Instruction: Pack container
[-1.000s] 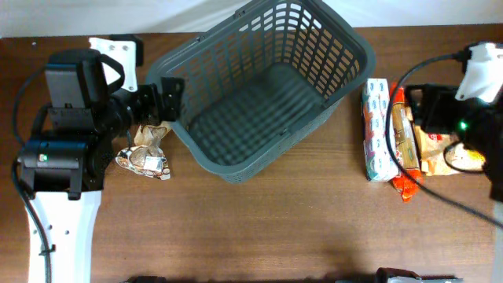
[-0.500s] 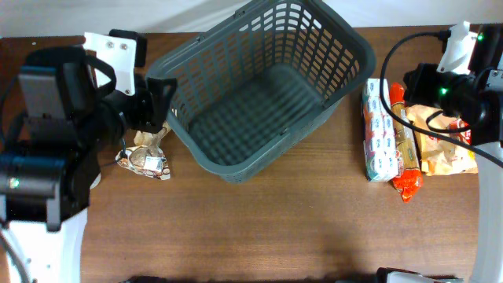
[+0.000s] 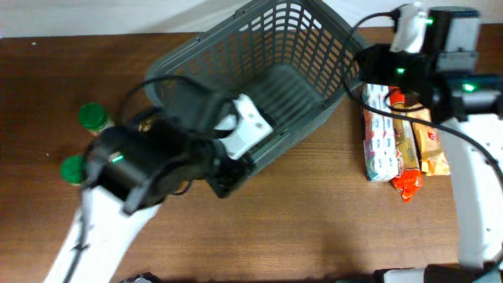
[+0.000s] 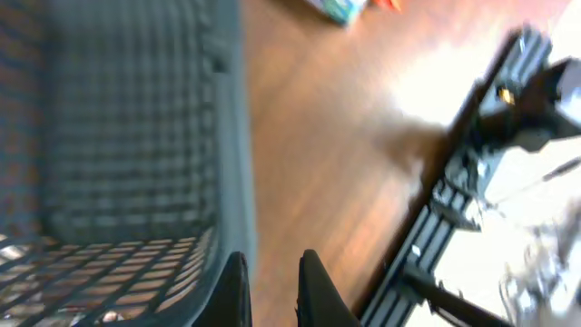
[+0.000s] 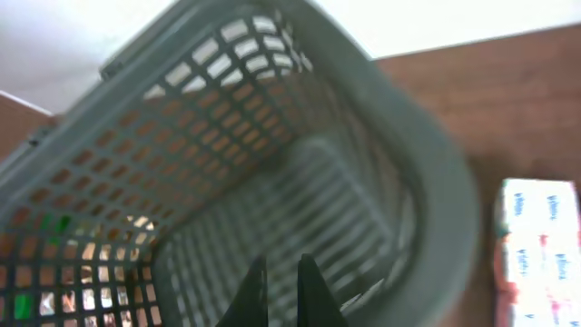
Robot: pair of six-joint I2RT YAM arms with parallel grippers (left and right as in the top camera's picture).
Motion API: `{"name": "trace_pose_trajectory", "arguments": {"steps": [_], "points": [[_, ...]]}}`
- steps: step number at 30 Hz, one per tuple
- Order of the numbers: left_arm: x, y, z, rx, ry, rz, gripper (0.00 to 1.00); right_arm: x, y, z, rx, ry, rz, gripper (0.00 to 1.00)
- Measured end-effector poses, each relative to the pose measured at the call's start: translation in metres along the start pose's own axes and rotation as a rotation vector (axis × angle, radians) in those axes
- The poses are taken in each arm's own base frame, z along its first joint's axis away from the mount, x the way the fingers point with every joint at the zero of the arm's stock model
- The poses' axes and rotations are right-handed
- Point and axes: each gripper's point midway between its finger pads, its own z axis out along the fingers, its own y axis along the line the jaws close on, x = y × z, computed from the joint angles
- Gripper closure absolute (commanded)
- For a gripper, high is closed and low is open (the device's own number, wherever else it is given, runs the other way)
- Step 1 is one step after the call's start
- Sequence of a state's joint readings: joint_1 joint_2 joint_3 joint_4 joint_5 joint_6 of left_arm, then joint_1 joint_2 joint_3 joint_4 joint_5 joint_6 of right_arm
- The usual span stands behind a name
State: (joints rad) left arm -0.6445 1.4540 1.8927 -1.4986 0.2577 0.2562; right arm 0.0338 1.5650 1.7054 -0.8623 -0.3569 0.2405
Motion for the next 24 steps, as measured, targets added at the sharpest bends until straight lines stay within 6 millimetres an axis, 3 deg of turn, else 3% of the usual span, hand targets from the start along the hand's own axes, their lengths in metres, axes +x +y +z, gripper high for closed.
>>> {"name": "trace_pose_trajectory", "arguments": {"steps": [6, 10, 17, 24], "points": [[0.004, -0.019, 0.035, 0.071, 0.124, 0.075, 0.98, 0.016, -0.011, 0.038, 0.023, 0.087, 0.037, 0.96], [0.012, -0.023, 0.048, 0.094, 0.197, 0.080, 0.98, 0.027, -0.019, 0.039, 0.078, 0.132, 0.106, 0.96], [0.022, -0.004, 0.075, 0.026, 0.277, 0.079, 0.98, 0.049, -0.027, 0.033, 0.199, 0.200, 0.149, 0.96], [0.044, 0.025, 0.097, -0.118, 0.378, 0.037, 0.98, 0.058, -0.017, 0.036, 0.206, 0.229, 0.109, 0.96]]}}
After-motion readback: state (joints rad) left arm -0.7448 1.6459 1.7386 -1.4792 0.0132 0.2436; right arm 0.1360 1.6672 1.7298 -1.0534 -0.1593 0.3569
